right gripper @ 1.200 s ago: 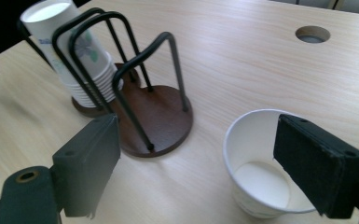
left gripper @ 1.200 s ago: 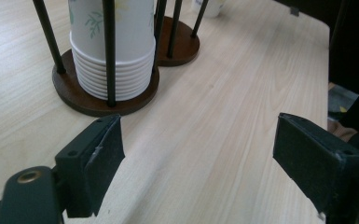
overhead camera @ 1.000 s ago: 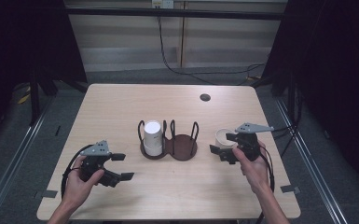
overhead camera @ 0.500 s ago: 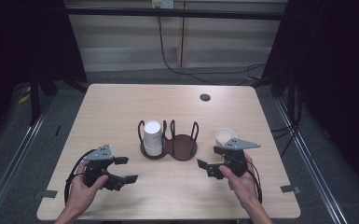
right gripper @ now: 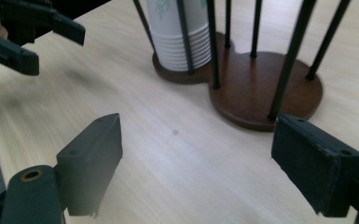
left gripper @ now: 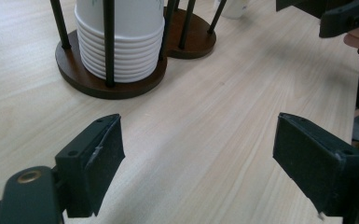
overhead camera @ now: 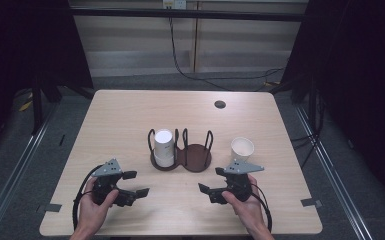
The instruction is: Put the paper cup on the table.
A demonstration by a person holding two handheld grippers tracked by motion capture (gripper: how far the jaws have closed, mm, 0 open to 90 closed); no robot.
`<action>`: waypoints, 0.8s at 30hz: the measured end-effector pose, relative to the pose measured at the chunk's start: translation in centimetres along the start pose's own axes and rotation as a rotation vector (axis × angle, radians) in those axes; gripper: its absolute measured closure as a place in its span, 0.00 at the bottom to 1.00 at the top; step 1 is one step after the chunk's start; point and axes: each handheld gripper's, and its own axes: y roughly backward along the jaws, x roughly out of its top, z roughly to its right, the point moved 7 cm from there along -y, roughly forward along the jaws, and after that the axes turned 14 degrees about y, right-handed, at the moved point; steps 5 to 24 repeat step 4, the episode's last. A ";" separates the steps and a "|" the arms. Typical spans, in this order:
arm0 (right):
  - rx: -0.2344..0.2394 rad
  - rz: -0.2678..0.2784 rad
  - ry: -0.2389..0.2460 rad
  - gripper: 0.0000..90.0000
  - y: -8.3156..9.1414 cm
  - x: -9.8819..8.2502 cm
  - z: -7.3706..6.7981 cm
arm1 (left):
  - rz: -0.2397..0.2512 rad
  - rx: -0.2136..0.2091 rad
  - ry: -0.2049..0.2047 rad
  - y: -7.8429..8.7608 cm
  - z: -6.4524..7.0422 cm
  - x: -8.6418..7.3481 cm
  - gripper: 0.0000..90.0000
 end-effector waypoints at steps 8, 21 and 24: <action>0.010 -0.027 0.023 0.17 -0.6 -0.5 -0.3 | -0.017 -0.009 -0.005 -0.4 0.5 -0.3 0.18; 0.010 -0.027 0.023 0.17 -0.6 -0.5 -0.3 | -0.017 -0.009 -0.005 -0.4 0.5 -0.3 0.18; 0.010 -0.027 0.023 0.17 -0.6 -0.5 -0.3 | -0.017 -0.009 -0.005 -0.4 0.5 -0.3 0.18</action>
